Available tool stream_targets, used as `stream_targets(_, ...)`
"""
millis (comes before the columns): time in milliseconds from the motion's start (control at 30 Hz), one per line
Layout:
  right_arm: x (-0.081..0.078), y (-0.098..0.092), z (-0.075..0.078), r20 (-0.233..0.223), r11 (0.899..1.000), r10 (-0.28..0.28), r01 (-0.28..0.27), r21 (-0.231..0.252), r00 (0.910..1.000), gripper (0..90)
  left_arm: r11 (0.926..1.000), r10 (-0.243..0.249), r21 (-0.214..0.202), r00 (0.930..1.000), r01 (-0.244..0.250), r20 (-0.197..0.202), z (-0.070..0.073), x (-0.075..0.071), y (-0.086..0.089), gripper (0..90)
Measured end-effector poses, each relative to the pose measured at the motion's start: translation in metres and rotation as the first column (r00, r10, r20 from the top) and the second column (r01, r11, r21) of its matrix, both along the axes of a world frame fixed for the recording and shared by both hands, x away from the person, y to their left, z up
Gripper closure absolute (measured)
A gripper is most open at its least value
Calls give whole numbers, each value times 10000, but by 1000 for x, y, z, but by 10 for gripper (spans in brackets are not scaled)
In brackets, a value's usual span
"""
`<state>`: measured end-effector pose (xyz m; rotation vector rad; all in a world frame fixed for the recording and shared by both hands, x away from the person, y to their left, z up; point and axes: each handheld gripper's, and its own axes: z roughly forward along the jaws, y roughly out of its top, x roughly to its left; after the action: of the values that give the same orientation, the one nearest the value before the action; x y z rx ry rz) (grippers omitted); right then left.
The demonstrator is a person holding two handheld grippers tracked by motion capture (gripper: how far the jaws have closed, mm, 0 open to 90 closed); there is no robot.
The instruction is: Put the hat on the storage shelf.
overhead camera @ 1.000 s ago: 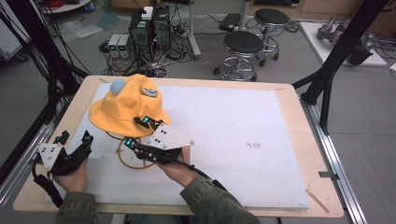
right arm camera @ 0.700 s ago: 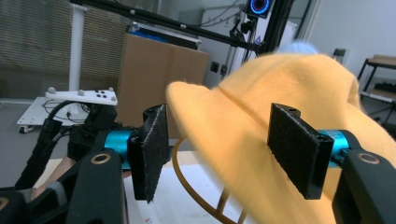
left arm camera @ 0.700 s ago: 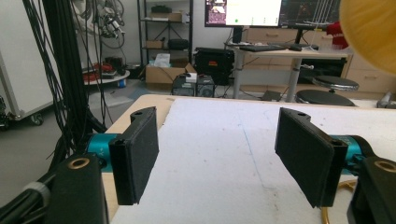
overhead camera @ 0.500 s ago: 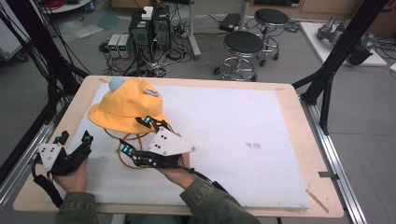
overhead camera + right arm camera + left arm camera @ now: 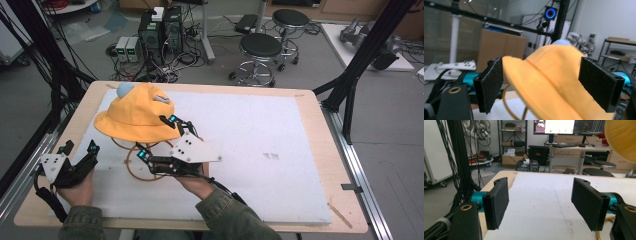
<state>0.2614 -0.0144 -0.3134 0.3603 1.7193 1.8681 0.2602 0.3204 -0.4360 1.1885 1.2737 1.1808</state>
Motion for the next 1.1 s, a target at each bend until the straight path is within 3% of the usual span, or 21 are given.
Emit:
stream_targets(100, 2, -9, 5, 77, 9988, -345, 342, 355, 9994, 193, 10000, 1, -3, 10000, -1, 2, 0, 0, 0, 304)
stream_targets(333, 9, -32, 15, 46, 9920, -1069, 1063, 686, 9943, 193, 10000, -5, 32, 10000, 5, -35, 0, 0, 0, 304)
stream_targets(467, 12, -50, 18, 21, 9849, -1553, 1546, 778, 9879, 193, 10000, 26, -7, 10000, -26, -2, 0, 0, 0, 304)
stream_targets(667, 13, -80, 16, -215, 9664, -2378, 2388, 946, 9711, 194, 10000, 8, 25, 10000, -8, 6, 0, -1, -1, 304)
stream_targets(767, 13, -95, 16, -292, 9539, -2787, 2802, 1074, 9599, 194, 10000, 15, 21, 10000, -15, 6, 0, -1, -1, 304)
stream_targets(833, 11, -105, 16, -216, 9414, -3185, 3189, 1097, 9477, 196, 10000, 22, 26, 10000, -22, 2, 0, -2, -1, 304)
stream_targets(967, 5, -128, 12, -351, 9100, -3999, 4013, 1041, 9159, 197, 10000, 60, -3, 10000, -60, 11, 0, -2, 0, 304)
stream_targets(1100, 2, -153, 10, -813, 8722, -4658, 4727, 1256, 8811, 196, 10000, 32, 75, 10000, -31, -22, 0, -2, -2, 304)
